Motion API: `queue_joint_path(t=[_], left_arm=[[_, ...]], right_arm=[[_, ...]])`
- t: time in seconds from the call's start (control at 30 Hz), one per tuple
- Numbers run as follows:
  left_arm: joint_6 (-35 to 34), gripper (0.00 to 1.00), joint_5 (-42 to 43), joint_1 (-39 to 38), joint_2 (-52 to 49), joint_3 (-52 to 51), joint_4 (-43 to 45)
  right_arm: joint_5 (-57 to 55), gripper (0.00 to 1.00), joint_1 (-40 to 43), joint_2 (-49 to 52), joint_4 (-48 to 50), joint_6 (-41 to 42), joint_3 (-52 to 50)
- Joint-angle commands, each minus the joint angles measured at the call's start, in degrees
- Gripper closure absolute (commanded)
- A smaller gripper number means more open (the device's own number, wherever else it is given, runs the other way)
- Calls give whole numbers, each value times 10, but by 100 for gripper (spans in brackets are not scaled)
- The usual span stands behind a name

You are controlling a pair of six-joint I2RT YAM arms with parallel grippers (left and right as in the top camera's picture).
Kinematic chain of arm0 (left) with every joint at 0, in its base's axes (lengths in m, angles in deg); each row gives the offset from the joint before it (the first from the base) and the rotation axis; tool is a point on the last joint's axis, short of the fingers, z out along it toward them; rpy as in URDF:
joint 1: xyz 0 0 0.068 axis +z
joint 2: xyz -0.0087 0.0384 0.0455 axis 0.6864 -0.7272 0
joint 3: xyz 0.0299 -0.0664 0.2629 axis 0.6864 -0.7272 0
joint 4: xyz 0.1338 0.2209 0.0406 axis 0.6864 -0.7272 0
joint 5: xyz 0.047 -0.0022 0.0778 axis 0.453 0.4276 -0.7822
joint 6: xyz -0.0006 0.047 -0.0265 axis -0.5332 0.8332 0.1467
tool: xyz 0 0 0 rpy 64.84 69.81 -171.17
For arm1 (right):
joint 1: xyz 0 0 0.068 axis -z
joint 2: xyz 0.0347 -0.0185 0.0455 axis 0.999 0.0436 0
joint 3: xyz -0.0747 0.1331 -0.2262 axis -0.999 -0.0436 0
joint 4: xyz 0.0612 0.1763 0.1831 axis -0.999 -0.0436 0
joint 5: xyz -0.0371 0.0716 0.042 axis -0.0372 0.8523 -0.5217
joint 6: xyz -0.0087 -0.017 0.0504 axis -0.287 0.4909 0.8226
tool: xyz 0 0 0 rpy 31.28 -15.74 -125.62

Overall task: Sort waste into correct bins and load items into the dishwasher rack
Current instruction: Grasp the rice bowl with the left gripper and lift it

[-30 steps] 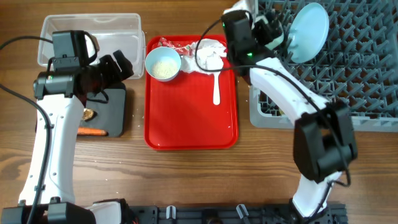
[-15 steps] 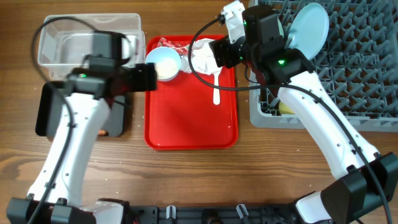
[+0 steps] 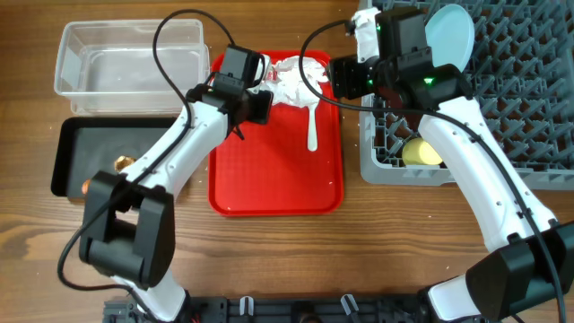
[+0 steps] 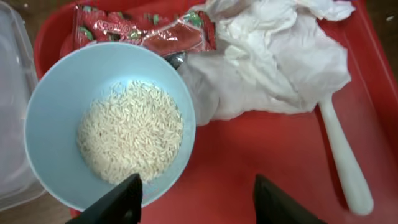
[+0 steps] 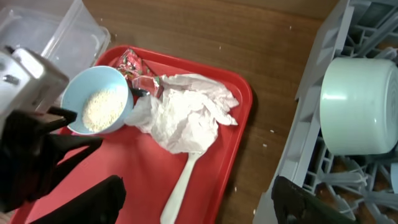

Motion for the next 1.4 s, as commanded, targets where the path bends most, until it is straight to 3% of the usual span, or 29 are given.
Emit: queue_joint_path(t=[0.0,0.03,0.17,0.27,0.4,0.5,0.77,0.9,1.03,1.3,1.33,1.37], left_arm=[[16,56,-11,-1,-33,7,20],[16,62,-12,-1,-43,7,23],[16,64,-12,-1,-79,7,36],[16,74,-12,-1,-81,7,44],[16,79,-11,-1,-82,7,47],[-2,96,-11,-1,-83,7,35],[-63,96,-4,-2,-67,8,-50],[-90,96,48,-2,-23,8,-108],[-93,96,86,-11,-19,8,-183],[-94,96,86,-77,-19,8,-243],[-95,95,86,-83,-19,8,-245],[-94,85,86,-86,-19,8,-247]], right_arm=[[9,22,0,-15,-5,8,2],[9,22,0,-15,-5,8,2],[9,22,0,-15,-7,7,2],[9,22,0,-15,-7,7,2],[9,22,0,-15,-13,6,2],[9,22,0,-15,-15,6,2],[-2,22,0,-15,-26,6,2],[-2,22,0,-15,-26,6,2],[-2,23,0,-15,-27,6,2],[-2,22,0,-15,-32,8,2],[-2,22,0,-15,-32,8,2],[-2,22,0,-15,-32,8,2]])
